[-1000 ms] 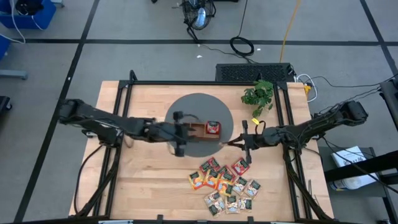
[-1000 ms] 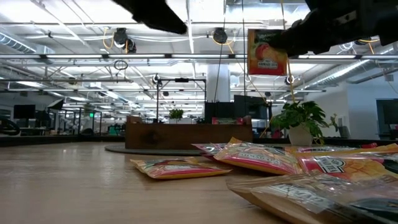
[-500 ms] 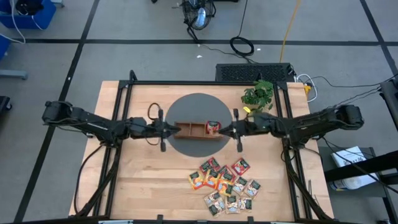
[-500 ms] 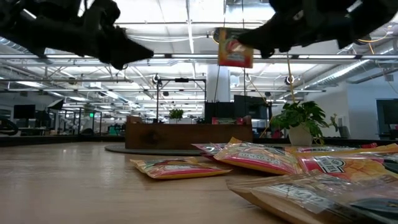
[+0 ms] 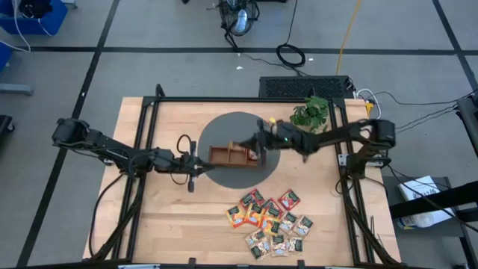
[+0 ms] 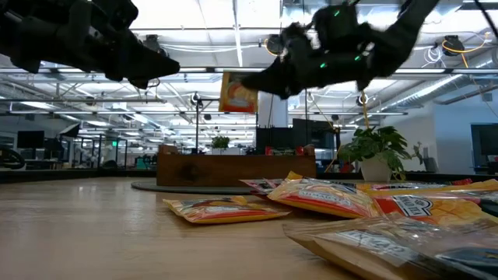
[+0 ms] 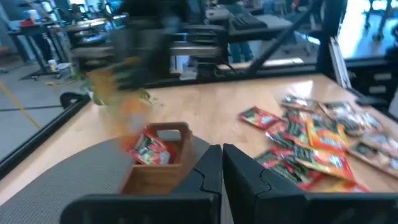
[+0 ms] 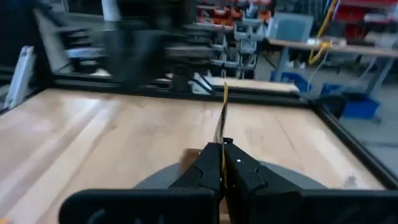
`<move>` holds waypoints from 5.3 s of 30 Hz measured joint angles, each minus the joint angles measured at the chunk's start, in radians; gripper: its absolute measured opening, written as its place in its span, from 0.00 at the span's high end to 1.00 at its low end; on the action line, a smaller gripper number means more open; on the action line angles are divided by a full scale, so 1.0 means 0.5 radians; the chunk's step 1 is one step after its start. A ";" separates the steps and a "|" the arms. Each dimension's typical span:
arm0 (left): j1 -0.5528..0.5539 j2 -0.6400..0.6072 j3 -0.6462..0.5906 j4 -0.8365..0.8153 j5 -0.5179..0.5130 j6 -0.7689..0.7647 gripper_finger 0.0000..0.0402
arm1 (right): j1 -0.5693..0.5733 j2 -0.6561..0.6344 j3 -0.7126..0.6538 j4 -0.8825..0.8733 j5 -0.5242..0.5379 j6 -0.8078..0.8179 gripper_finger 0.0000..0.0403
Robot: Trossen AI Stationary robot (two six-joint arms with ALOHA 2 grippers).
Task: Pick & Place Tea
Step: Put the yellow tea bag into the middle section of the wooden organizer, then put the brown tea bag into the left section of the wooden organizer
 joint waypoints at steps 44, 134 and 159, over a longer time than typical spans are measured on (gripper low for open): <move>-0.096 -0.041 0.001 -0.061 -0.108 0.035 0.92 | -0.081 0.380 -0.010 0.005 -0.101 0.195 1.00; -0.162 1.503 1.787 -0.854 0.509 -0.244 0.92 | 1.937 -1.516 -0.241 -2.903 0.876 1.672 1.00; -0.143 2.620 3.405 -1.767 0.804 0.209 0.92 | 2.221 -1.378 -0.913 -2.027 0.568 3.236 1.00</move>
